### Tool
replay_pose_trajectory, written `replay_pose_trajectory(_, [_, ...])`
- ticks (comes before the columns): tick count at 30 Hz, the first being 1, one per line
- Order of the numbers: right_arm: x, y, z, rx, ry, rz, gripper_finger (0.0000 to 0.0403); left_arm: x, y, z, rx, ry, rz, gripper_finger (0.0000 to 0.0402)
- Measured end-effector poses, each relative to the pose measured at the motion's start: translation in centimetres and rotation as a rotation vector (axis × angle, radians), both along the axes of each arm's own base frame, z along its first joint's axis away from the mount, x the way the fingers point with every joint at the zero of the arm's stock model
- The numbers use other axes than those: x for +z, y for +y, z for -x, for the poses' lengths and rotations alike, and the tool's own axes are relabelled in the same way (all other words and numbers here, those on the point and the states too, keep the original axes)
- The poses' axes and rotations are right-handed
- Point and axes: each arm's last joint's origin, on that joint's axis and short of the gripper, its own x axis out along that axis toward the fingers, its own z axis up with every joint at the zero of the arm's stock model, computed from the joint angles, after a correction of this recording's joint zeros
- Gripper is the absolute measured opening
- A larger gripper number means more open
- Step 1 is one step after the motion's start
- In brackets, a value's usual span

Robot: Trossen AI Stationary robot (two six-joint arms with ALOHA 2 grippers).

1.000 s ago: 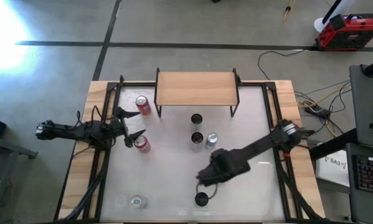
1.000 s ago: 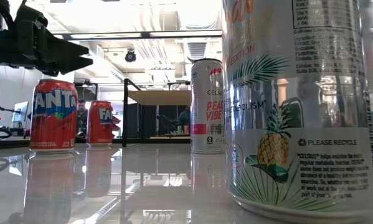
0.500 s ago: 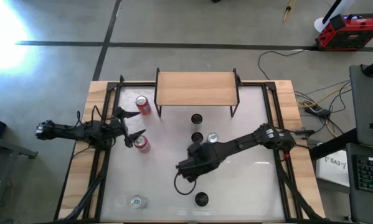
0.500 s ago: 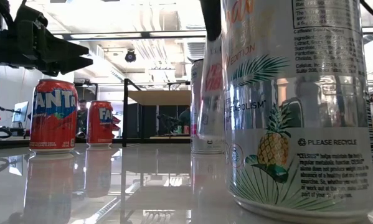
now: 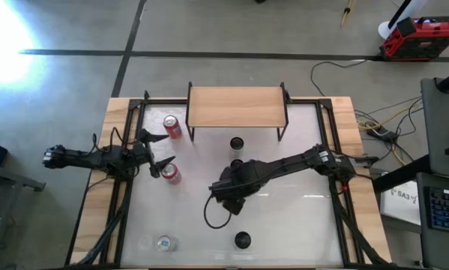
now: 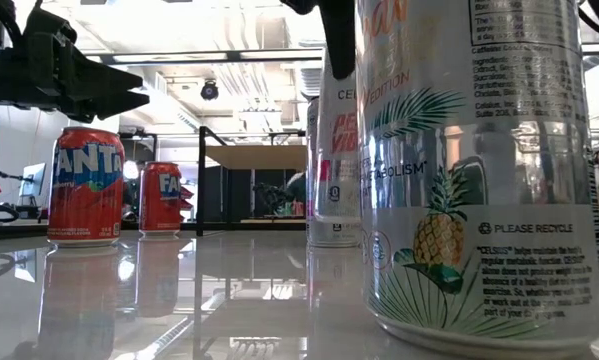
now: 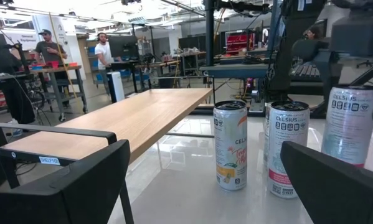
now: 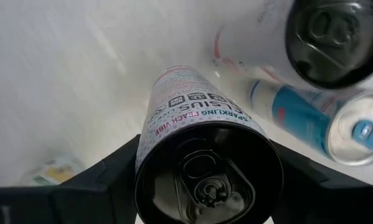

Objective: Place canned beverage on shelf
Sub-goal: Move the bottom white pink soda can to the center of the table

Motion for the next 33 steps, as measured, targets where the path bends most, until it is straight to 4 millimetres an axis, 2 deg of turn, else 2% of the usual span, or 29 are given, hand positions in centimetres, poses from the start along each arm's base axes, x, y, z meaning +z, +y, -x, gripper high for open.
replay_pose_trajectory(7, [-0.7, 0.0, 0.1, 0.111, 0.037, 0.011, 0.0244, 0.0, 0.0, 0.0, 0.000, 0.000, 0.000, 0.0400])
replay_pose_trajectory(13, [-1.5, -0.2, 0.1, 0.142, 0.074, 0.023, 0.0268, 0.0, 0.0, 0.0, 0.000, 0.000, 0.000, 0.0400])
replay_pose_trajectory(20, [-1.5, -0.2, 0.1, 0.106, 0.071, 0.020, 0.0267, 0.0, 0.0, 0.0, 0.000, 0.000, 0.000, 0.0400])
replay_pose_trajectory(33, [-1.6, -0.1, 0.1, 0.008, 0.062, -0.019, 0.0293, 0.0, 0.0, 0.0, -0.001, 0.000, 0.000, 0.0400])
